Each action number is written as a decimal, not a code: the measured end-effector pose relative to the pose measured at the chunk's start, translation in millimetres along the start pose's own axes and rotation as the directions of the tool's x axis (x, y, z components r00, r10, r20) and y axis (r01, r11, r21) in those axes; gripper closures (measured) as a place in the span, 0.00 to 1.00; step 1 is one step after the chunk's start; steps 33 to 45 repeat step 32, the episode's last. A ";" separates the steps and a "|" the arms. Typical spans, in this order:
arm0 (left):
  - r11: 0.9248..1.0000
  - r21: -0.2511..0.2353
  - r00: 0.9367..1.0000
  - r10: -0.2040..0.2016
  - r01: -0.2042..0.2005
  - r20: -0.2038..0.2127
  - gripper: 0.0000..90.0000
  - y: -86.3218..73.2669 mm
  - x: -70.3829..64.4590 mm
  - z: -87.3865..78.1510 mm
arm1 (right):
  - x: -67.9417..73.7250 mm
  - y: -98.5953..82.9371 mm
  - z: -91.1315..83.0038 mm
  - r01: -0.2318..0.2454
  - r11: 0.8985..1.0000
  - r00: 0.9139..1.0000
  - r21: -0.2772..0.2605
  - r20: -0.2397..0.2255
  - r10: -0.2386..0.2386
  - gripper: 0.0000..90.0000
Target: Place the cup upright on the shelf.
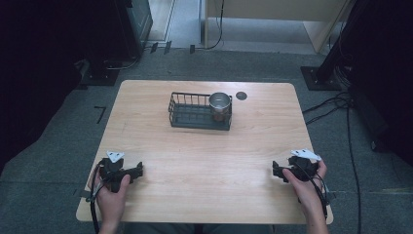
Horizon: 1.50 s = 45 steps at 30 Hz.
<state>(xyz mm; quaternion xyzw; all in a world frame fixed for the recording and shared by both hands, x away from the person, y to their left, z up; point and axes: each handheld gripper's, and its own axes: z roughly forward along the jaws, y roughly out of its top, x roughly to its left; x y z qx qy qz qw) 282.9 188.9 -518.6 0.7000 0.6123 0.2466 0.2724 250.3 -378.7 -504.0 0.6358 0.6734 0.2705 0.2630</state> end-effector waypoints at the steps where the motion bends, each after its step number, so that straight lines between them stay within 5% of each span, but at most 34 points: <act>1: 1.000 0.000 1.000 -0.001 0.001 0.000 0.00 0.0 -0.1 0.0 | -1.8 -3.0 -0.2 -0.004 1.000 1.000 0.004 0.005 0.004 0.00; 11: 1.000 0.000 1.000 -0.001 0.001 0.000 0.00 0.0 -0.1 0.0 | -21.0 -27.4 -5.7 -0.016 0.999 0.998 0.031 0.060 0.014 0.00; 19: 1.000 0.000 1.000 -0.001 0.001 0.000 0.00 0.0 -0.1 0.0 | -30.8 -39.1 -8.2 -0.071 0.997 0.997 0.004 0.017 0.071 0.00; 45: 1.000 -0.001 1.000 0.001 -0.001 0.000 0.00 -0.1 0.1 0.0 | -31.5 -42.1 -8.8 -0.066 0.998 0.998 -0.017 0.010 0.067 0.00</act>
